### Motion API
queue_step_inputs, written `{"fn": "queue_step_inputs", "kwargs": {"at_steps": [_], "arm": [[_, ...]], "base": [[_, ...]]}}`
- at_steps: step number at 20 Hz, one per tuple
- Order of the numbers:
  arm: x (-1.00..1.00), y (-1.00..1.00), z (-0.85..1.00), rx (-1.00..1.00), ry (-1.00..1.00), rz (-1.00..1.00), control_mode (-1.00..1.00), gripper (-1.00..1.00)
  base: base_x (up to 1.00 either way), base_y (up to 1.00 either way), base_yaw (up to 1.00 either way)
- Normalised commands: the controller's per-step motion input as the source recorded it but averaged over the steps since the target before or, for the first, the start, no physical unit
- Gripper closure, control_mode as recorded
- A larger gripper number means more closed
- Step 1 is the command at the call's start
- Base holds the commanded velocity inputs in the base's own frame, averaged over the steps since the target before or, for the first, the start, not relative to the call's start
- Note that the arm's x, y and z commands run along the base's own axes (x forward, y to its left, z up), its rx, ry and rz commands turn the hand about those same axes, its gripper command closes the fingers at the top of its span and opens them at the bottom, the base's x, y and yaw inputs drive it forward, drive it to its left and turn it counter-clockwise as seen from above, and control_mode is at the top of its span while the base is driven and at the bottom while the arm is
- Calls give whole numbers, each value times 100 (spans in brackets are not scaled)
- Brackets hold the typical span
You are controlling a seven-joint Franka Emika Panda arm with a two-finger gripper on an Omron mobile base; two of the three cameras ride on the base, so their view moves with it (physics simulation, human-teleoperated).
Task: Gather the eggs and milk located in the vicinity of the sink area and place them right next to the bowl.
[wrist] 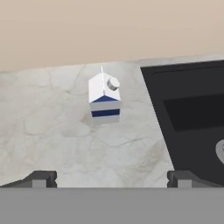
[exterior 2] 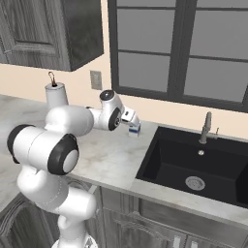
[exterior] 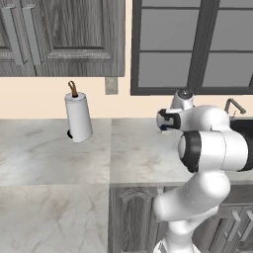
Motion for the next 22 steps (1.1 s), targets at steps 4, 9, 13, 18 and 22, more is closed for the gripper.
{"fn": "queue_step_inputs", "kwargs": {"at_steps": [4, 9, 13, 18, 22], "arm": [[21, -4, -11, 0, 1, 0, -100, -100], [23, -2, -12, 0, 2, 0, -100, -100], [22, -5, -13, 0, 2, 0, -100, -100], [26, -13, -10, 0, 0, 0, -100, -100], [28, -14, -8, 0, 0, 0, -100, -100]], "base": [[0, 0, 0], [0, 0, 0], [0, 0, 0], [0, 0, 0], [0, 0, 0]]}}
